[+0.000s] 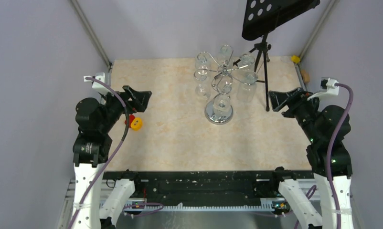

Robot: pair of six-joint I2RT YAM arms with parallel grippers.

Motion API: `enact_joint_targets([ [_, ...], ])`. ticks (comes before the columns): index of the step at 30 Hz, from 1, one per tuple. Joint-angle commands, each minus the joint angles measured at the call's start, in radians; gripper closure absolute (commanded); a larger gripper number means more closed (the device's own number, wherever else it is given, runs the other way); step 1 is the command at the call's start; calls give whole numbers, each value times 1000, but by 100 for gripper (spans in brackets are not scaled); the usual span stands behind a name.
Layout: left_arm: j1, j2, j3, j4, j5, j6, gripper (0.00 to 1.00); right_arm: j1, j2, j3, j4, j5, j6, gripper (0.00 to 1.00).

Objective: Take the wine glass off the wine glass rack

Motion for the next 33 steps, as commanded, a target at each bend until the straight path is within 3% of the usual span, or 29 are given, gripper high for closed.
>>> enact_joint_targets([
  [1, 4, -8, -8, 58, 1, -14, 1, 9, 12, -14, 75, -82, 30, 31],
  [10, 5, -10, -20, 108, 175, -33, 1, 10, 40, -99, 322, -404, 185, 29],
  [13, 5, -18, -43, 134, 235, -49, 1, 9, 33, -161, 501, -445, 361, 30],
  [17, 4, -26, -68, 176, 280, -69, 1, 9, 3, -250, 702, -393, 617, 32],
  [27, 5, -19, -71, 163, 222, -82, 2, 11, 5, -253, 547, -254, 728, 42],
  [33, 4, -6, -71, 146, 178, -82, 2, 99, 79, -240, 506, -203, 684, 34],
])
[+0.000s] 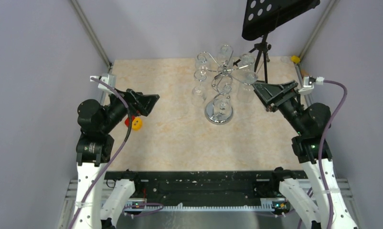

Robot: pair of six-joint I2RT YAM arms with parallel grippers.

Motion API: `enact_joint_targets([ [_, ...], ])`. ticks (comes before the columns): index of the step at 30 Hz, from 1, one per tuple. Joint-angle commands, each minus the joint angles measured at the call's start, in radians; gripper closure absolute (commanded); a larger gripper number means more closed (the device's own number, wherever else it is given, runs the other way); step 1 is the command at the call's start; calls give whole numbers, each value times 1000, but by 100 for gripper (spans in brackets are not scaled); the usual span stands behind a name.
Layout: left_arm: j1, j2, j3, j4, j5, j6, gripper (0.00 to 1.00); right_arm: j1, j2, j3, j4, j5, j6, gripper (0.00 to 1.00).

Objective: Take the wine glass off the wine glass rack

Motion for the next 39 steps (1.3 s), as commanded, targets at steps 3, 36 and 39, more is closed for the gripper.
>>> enact_joint_targets([
  [3, 3, 20, -2, 20, -42, -7, 2, 175, 88, 33, -25, 116, -37, 32],
  [36, 5, 21, 15, -57, -132, 60, 2, 352, 317, 30, 136, 255, 33, 78],
  [39, 5, 20, 13, -60, -146, 65, 2, 364, 309, 53, 82, 300, 6, 85],
])
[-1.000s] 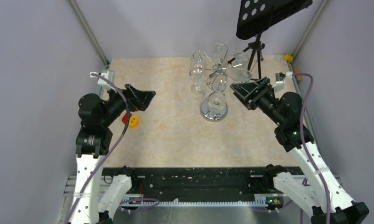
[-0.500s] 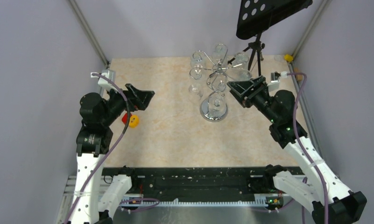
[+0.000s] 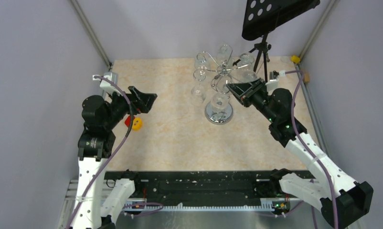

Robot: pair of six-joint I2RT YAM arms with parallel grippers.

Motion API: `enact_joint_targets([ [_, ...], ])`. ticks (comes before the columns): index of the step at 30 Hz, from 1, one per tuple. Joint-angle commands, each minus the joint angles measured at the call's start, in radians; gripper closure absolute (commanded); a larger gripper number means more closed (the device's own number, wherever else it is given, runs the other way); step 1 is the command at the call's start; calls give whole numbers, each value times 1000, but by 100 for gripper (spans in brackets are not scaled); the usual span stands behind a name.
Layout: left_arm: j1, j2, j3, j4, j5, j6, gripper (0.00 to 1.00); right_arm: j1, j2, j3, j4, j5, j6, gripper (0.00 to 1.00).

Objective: Take the wine glass off the wine glass rack

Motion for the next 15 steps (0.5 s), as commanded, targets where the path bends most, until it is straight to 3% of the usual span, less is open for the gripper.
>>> enact_joint_targets([
  [1, 5, -15, 12, 16, -28, 22, 2, 35, -5, 58, -52, 75, -55, 86],
  [11, 4, -18, 12, 10, -40, 28, 2, 47, -29, 80, -89, 125, -92, 99],
  [15, 3, -20, 9, 6, -57, 33, 2, 53, -35, 90, -97, 134, -107, 95],
])
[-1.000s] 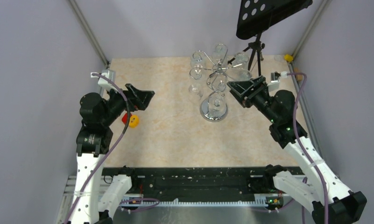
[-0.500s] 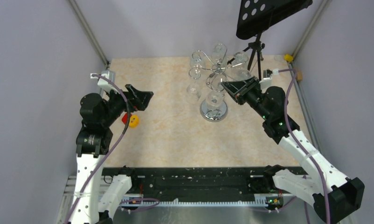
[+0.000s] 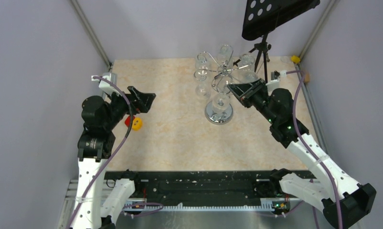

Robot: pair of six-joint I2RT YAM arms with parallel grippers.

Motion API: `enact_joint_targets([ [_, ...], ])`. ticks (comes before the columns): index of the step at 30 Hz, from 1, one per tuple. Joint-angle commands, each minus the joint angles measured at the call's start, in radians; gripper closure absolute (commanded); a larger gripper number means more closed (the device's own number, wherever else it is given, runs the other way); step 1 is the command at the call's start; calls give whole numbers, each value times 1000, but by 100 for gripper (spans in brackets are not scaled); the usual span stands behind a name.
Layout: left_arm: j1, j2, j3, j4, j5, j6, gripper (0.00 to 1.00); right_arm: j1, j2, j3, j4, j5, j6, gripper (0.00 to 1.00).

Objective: Take the wine glass off the wine glass rack

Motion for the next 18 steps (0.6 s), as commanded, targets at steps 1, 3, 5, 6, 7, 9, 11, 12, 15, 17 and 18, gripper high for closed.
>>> enact_joint_targets([
  [1, 3, -12, 10, 12, -24, 21, 2, 18, -18, 57, -9, 39, -59, 90],
  [3, 3, -11, 10, 11, -21, 21, 2, 20, -17, 59, -15, 38, -65, 79],
  [5, 3, -13, 12, 11, -21, 21, 2, 20, -16, 63, -24, 36, -74, 73],
  [6, 3, -12, 12, 11, -20, 21, 2, 20, -17, 66, -27, 38, -78, 72],
  [7, 3, -12, 12, 10, -20, 21, 2, 20, -17, 71, -49, 40, -85, 71],
  [9, 3, -11, 10, 9, -20, 21, 2, 20, -21, 77, -72, 49, -97, 70],
  [11, 3, -10, 10, 10, -19, 19, 2, 20, -26, 80, -78, 49, -105, 69],
  [12, 3, -10, 11, 10, -19, 19, 3, 20, -27, 85, -85, 68, -111, 69],
  [15, 3, -10, 11, 8, -20, 19, 3, 20, -35, 101, -111, 85, -128, 66],
  [17, 3, -10, 13, 8, -22, 19, 3, 20, -41, 107, -112, 86, -135, 66],
  [18, 3, -9, 12, 8, -22, 19, 3, 20, -43, 111, -112, 87, -137, 66],
])
